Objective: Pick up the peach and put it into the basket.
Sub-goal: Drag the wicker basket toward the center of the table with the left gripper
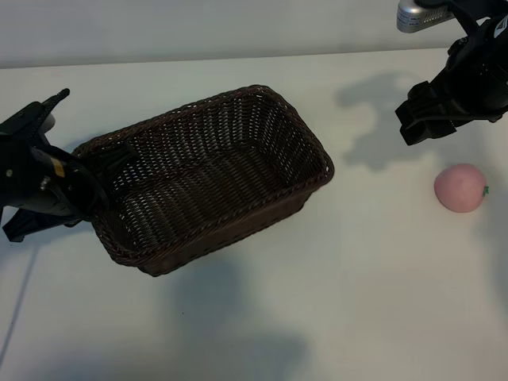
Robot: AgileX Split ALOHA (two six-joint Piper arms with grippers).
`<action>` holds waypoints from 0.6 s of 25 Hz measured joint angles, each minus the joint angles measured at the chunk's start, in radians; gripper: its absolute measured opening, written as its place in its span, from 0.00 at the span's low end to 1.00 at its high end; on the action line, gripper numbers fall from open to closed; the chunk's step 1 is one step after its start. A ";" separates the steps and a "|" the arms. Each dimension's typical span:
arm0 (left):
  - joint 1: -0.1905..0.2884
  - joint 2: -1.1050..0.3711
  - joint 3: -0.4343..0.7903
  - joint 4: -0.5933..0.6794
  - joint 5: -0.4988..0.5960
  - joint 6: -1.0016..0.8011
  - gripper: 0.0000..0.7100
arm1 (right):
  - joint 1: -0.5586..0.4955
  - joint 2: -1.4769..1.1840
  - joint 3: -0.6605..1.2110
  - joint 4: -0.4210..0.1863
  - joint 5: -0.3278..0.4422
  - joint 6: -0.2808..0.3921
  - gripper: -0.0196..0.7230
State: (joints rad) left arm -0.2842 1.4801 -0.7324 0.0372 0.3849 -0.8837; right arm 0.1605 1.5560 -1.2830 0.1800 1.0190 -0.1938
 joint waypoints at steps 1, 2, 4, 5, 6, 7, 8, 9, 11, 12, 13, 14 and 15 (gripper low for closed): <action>0.005 -0.003 0.001 -0.029 0.000 0.036 0.23 | 0.000 0.000 0.000 0.000 0.000 0.000 0.83; 0.008 -0.004 0.002 -0.053 0.000 0.072 0.23 | 0.000 0.000 0.000 0.000 0.000 0.000 0.83; 0.013 -0.007 0.002 -0.109 -0.002 0.136 0.23 | 0.000 0.000 0.000 0.001 0.000 0.000 0.83; 0.013 -0.008 0.002 -0.141 -0.005 0.169 0.23 | 0.000 0.000 0.000 0.001 0.000 0.000 0.83; 0.014 -0.008 0.002 -0.177 -0.011 0.201 0.23 | 0.000 0.000 0.000 0.001 0.000 0.000 0.83; 0.017 -0.008 0.002 -0.209 -0.016 0.229 0.23 | 0.000 0.000 0.000 0.001 0.000 0.000 0.83; 0.019 -0.008 0.002 -0.246 -0.024 0.263 0.23 | 0.000 0.000 0.000 0.001 0.000 0.000 0.83; 0.021 -0.008 0.002 -0.278 -0.033 0.298 0.23 | 0.000 0.000 0.000 0.001 0.000 0.000 0.83; 0.022 -0.012 0.002 -0.324 -0.044 0.355 0.23 | 0.000 0.000 0.000 0.001 0.000 0.000 0.83; 0.022 -0.019 0.002 -0.338 -0.046 0.377 0.23 | 0.000 0.000 0.000 0.001 0.000 0.000 0.83; 0.022 -0.025 0.002 -0.344 -0.047 0.392 0.23 | 0.000 0.000 0.000 0.002 0.000 0.000 0.83; 0.022 -0.034 0.002 -0.346 -0.047 0.401 0.23 | 0.000 0.000 0.000 0.002 0.000 0.000 0.83; 0.027 -0.043 0.002 -0.346 -0.047 0.408 0.23 | 0.000 0.000 0.000 0.002 0.000 0.000 0.83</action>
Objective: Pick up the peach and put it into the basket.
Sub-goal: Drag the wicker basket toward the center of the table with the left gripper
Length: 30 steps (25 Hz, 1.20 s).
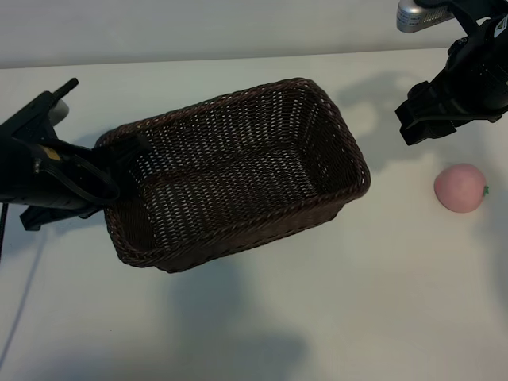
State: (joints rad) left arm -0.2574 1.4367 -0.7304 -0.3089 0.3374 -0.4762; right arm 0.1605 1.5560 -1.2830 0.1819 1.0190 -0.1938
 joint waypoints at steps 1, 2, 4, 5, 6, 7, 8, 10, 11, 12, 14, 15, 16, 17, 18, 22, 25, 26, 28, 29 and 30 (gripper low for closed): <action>0.007 -0.009 0.000 -0.004 0.002 0.007 0.23 | 0.000 0.000 0.000 0.000 0.000 0.000 0.83; 0.017 -0.016 0.000 -0.007 0.006 0.020 0.23 | 0.000 0.000 0.000 0.000 0.000 0.000 0.83; 0.039 -0.027 -0.005 -0.007 0.021 0.051 0.23 | 0.000 0.000 0.000 0.000 0.000 0.000 0.83; 0.050 -0.029 -0.012 -0.007 0.038 0.072 0.23 | 0.000 0.000 0.000 0.000 0.000 0.000 0.83; 0.059 -0.030 -0.026 -0.007 0.055 0.095 0.23 | 0.000 0.000 0.000 0.001 0.000 0.000 0.83; 0.065 -0.030 -0.043 -0.007 0.078 0.114 0.23 | 0.000 0.000 0.000 0.002 0.000 0.000 0.83; 0.069 -0.030 -0.063 -0.006 0.102 0.136 0.23 | 0.000 0.000 0.000 0.005 0.000 0.000 0.83; 0.074 -0.030 -0.106 -0.004 0.143 0.177 0.23 | 0.000 0.000 0.000 0.006 0.000 0.000 0.83; 0.074 -0.030 -0.131 -0.003 0.160 0.198 0.23 | 0.000 0.000 0.000 0.006 0.000 0.000 0.83; 0.074 -0.031 -0.152 -0.002 0.177 0.219 0.23 | 0.000 0.000 0.000 0.006 0.000 0.000 0.83; 0.075 -0.033 -0.202 0.001 0.204 0.257 0.23 | 0.000 0.000 0.000 0.007 0.000 0.000 0.83; 0.075 -0.033 -0.226 0.001 0.222 0.276 0.23 | 0.000 0.000 0.000 0.007 0.000 0.000 0.83; 0.075 -0.030 -0.246 0.001 0.243 0.295 0.23 | 0.000 0.000 0.000 0.008 0.000 0.000 0.83; 0.075 -0.024 -0.269 0.001 0.260 0.309 0.23 | 0.000 0.000 0.000 0.009 0.000 0.000 0.83; 0.075 -0.015 -0.291 0.001 0.280 0.325 0.23 | 0.000 0.000 0.000 0.010 0.001 0.000 0.83; 0.075 0.036 -0.360 0.002 0.332 0.349 0.23 | 0.000 0.000 0.000 0.013 0.008 0.000 0.83; 0.075 0.066 -0.395 0.003 0.337 0.359 0.23 | 0.000 0.000 0.000 0.013 0.014 0.000 0.83; 0.075 0.075 -0.400 0.003 0.333 0.360 0.23 | 0.000 0.000 0.000 0.013 0.015 0.000 0.83; 0.075 0.094 -0.402 0.001 0.318 0.365 0.23 | 0.000 0.000 0.000 0.013 0.014 0.000 0.83; 0.075 0.108 -0.403 -0.004 0.308 0.365 0.23 | 0.000 0.000 0.000 0.013 0.014 0.000 0.83; 0.075 0.121 -0.404 -0.009 0.299 0.365 0.23 | 0.000 0.000 0.000 0.013 0.014 0.000 0.83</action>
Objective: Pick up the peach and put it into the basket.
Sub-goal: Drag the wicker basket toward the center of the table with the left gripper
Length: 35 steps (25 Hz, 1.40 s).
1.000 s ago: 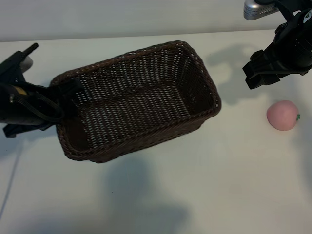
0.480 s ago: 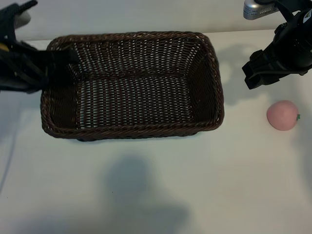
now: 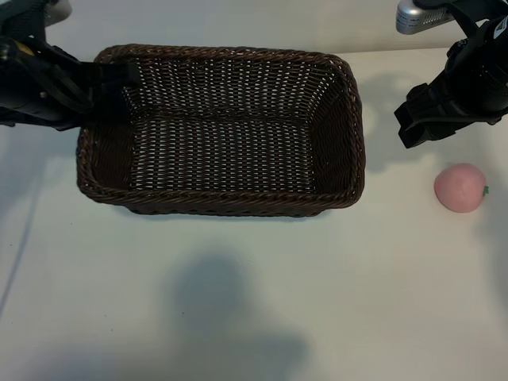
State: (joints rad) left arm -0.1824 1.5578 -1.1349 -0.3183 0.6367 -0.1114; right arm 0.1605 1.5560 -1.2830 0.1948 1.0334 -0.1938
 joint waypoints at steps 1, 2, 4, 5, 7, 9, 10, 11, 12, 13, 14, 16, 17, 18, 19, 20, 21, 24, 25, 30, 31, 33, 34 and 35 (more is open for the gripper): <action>0.000 0.018 -0.003 -0.005 -0.008 0.000 0.23 | 0.000 0.000 0.000 0.001 0.000 0.000 0.83; 0.000 0.036 -0.004 -0.012 -0.018 0.000 0.23 | 0.000 0.000 0.000 0.001 -0.001 0.000 0.83; 0.000 0.070 -0.004 -0.045 -0.043 0.013 0.23 | 0.000 0.000 0.000 0.001 -0.004 0.000 0.83; 0.000 0.087 -0.004 -0.065 -0.054 0.024 0.23 | 0.000 0.000 0.000 0.001 -0.007 0.000 0.83; 0.000 0.115 -0.004 -0.123 -0.080 0.063 0.23 | 0.000 0.000 0.000 0.001 -0.008 0.000 0.83; 0.000 0.144 -0.008 -0.179 -0.097 0.103 0.23 | 0.000 0.000 0.000 0.001 -0.008 0.000 0.83; 0.000 0.160 -0.016 -0.206 -0.100 0.123 0.23 | 0.000 0.000 0.000 0.001 -0.008 0.000 0.83; 0.000 0.172 -0.021 -0.230 -0.104 0.142 0.23 | 0.000 0.000 0.000 0.001 -0.008 0.000 0.83; 0.000 0.187 -0.028 -0.245 -0.104 0.154 0.23 | 0.000 0.000 0.000 0.002 -0.008 0.000 0.83; 0.000 0.201 -0.036 -0.256 -0.104 0.165 0.23 | 0.000 0.000 0.000 0.002 -0.008 0.000 0.83; 0.000 0.212 -0.044 -0.261 -0.104 0.175 0.23 | 0.000 0.000 0.000 0.002 -0.008 0.000 0.83; 0.000 0.227 -0.053 -0.261 -0.105 0.184 0.23 | 0.000 0.000 0.000 0.002 -0.008 0.000 0.83; 0.000 0.233 -0.054 -0.259 -0.106 0.185 0.23 | 0.000 0.000 0.000 0.002 -0.009 0.000 0.83; 0.000 0.237 -0.054 -0.257 -0.108 0.187 0.23 | 0.000 0.000 0.000 0.002 -0.009 0.000 0.83; 0.000 0.245 -0.054 -0.254 -0.110 0.188 0.23 | 0.000 0.000 0.000 0.002 -0.010 0.000 0.83; 0.000 0.254 -0.054 -0.253 -0.112 0.189 0.23 | 0.000 0.000 0.000 0.002 -0.011 0.000 0.83; 0.000 0.266 -0.054 -0.251 -0.115 0.191 0.23 | 0.000 0.000 0.000 0.002 -0.012 0.000 0.83; 0.000 0.307 -0.054 -0.251 -0.125 0.203 0.23 | 0.000 0.000 0.000 0.002 -0.012 0.000 0.83; 0.000 0.319 -0.054 -0.251 -0.127 0.208 0.23 | 0.000 0.000 0.000 0.002 -0.012 0.000 0.83; -0.004 0.347 -0.054 -0.251 -0.148 0.223 0.23 | 0.000 0.000 0.000 0.002 -0.012 0.000 0.83; -0.005 0.350 -0.055 -0.251 -0.157 0.224 0.23 | 0.000 0.000 0.000 0.002 -0.012 0.000 0.83; -0.007 0.357 -0.056 -0.252 -0.169 0.224 0.23 | 0.000 0.000 0.000 0.002 -0.012 0.000 0.83; -0.007 0.362 -0.056 -0.252 -0.172 0.224 0.23 | 0.000 0.000 0.000 0.002 -0.012 0.000 0.83; -0.009 0.364 -0.056 -0.252 -0.172 0.224 0.23 | 0.000 0.000 0.000 0.002 -0.012 0.000 0.83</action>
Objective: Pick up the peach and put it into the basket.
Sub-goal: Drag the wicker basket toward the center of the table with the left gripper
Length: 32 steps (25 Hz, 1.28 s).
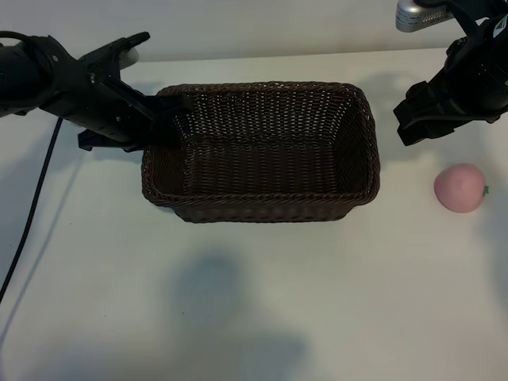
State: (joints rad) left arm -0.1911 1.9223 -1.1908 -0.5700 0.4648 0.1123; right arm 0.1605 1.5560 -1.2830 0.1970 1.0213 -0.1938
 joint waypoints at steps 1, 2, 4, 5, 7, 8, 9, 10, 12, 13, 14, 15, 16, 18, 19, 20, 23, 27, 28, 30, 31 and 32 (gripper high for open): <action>0.000 0.001 0.000 0.000 -0.001 0.001 0.23 | 0.000 0.000 0.000 0.000 0.000 0.000 0.83; 0.000 0.001 0.000 -0.002 -0.001 0.002 0.23 | 0.000 0.000 0.000 0.000 0.000 0.000 0.83; 0.000 0.001 0.000 -0.008 -0.002 0.015 0.23 | 0.000 0.000 0.000 0.000 0.000 0.000 0.83; 0.000 0.001 0.000 -0.011 -0.004 0.028 0.23 | 0.000 0.000 0.000 0.000 0.000 0.000 0.83; 0.000 0.001 0.000 -0.016 -0.006 0.051 0.23 | 0.000 0.000 0.000 0.000 0.000 0.000 0.83; 0.000 0.001 0.000 -0.018 -0.006 0.062 0.23 | 0.000 0.000 0.000 0.000 0.000 0.000 0.83; 0.000 0.001 0.000 -0.019 -0.006 0.069 0.23 | 0.000 0.000 0.000 0.000 0.000 0.000 0.83; 0.000 0.001 0.000 -0.020 -0.005 0.074 0.23 | 0.000 0.000 0.000 0.000 0.000 0.000 0.83; 0.000 0.001 0.000 -0.022 -0.005 0.081 0.23 | 0.000 0.000 0.000 0.000 0.000 0.000 0.83; 0.000 0.001 0.000 -0.023 -0.004 0.081 0.24 | 0.000 0.000 0.000 0.000 0.000 0.000 0.83; 0.000 0.001 0.000 -0.026 -0.002 0.081 0.27 | 0.000 0.000 0.000 0.000 0.000 0.000 0.83; 0.000 0.001 0.000 -0.031 0.000 0.081 0.30 | 0.000 0.000 0.000 0.000 0.000 0.000 0.83; 0.000 0.001 0.000 -0.035 0.001 0.081 0.37 | 0.000 0.000 0.000 0.000 0.000 0.000 0.83; 0.000 0.001 0.000 -0.039 0.003 0.080 0.54 | 0.000 0.000 0.000 0.000 0.000 0.000 0.83; 0.000 0.000 0.000 -0.040 0.003 0.077 0.64 | 0.000 0.000 0.000 0.000 0.000 0.000 0.83; 0.000 -0.003 0.000 -0.040 0.003 0.072 0.74 | 0.000 0.000 0.000 0.000 0.000 0.000 0.83; 0.000 -0.023 -0.002 -0.040 0.010 0.065 0.92 | 0.000 0.000 0.000 0.000 0.000 0.000 0.83; 0.000 -0.063 -0.014 -0.018 0.056 0.061 0.96 | 0.000 0.000 0.000 0.000 0.000 0.000 0.83; 0.000 -0.074 -0.016 -0.007 0.069 0.054 0.95 | 0.000 0.000 0.000 0.000 0.000 0.000 0.83; 0.000 -0.100 -0.016 0.027 0.094 0.028 0.94 | 0.000 0.000 0.000 0.000 0.000 0.000 0.83; 0.000 -0.116 -0.016 0.046 0.106 0.017 0.93 | 0.000 0.000 0.000 0.000 0.000 0.000 0.83; 0.000 -0.135 -0.016 0.071 0.119 0.005 0.93 | 0.000 0.000 0.000 0.000 0.000 0.000 0.83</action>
State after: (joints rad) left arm -0.1913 1.7874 -1.2073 -0.4990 0.5834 0.1177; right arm 0.1605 1.5560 -1.2830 0.1970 1.0213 -0.1938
